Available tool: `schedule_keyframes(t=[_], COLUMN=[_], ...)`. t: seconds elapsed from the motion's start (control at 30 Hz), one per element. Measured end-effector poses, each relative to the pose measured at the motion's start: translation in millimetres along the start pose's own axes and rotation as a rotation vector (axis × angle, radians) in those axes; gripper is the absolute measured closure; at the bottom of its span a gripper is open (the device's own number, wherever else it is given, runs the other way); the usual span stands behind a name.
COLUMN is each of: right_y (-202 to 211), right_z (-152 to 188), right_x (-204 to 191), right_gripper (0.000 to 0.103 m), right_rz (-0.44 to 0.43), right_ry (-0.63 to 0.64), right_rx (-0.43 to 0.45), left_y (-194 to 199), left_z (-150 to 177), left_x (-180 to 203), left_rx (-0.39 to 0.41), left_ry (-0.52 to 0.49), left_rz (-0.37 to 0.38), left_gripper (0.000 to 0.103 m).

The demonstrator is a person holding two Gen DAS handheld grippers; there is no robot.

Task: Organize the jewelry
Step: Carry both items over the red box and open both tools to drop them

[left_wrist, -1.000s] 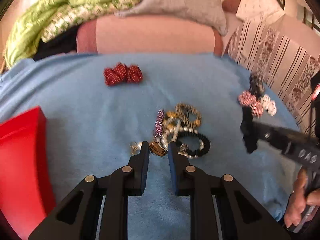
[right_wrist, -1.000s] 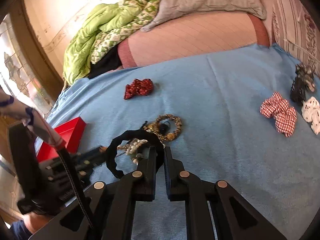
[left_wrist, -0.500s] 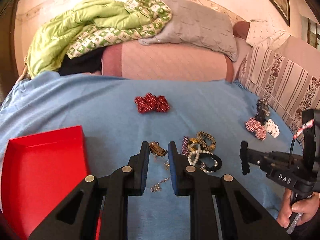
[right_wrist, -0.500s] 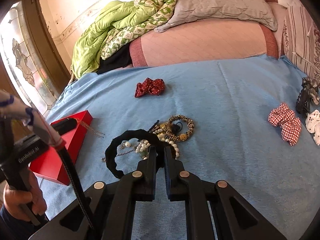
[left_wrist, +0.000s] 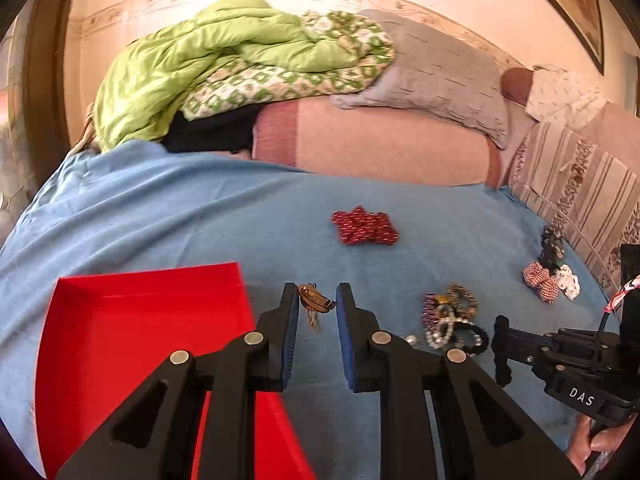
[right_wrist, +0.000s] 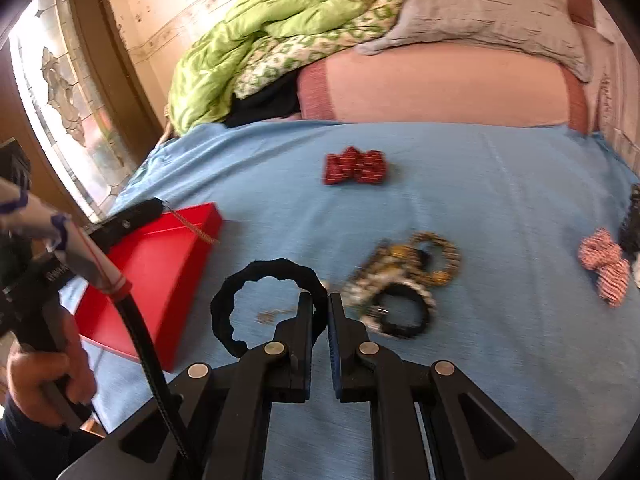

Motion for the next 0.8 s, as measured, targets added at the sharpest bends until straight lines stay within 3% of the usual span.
schedule_keyframes(t=[0.5, 0.8], right_y=[-93, -160], right_z=[-33, -50], right_x=[-123, -163], right_gripper=[0.095, 0.095], right_rz=[-0.103, -0.114], right_ry=[0.132, 0.152], right_rx=[-0.159, -0.269], left_y=[-14, -33], left_z=[6, 12], left_x=[-115, -181], left_rx=[-0.048, -0.101], left_ry=[0.133, 0.248], left_rz=[-0.133, -0.220], left_gripper=[0.085, 0.085])
Point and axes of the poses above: each gripper's, at about its wrist camera, not at the fingertips, and y roughly against the way its jaws point, x to its right, z to its underside, the point moved 8 cm from there along -y, roughly the way its jaws point, and after that the axes turned 8 degrees about -z, right-handed, at the moved point
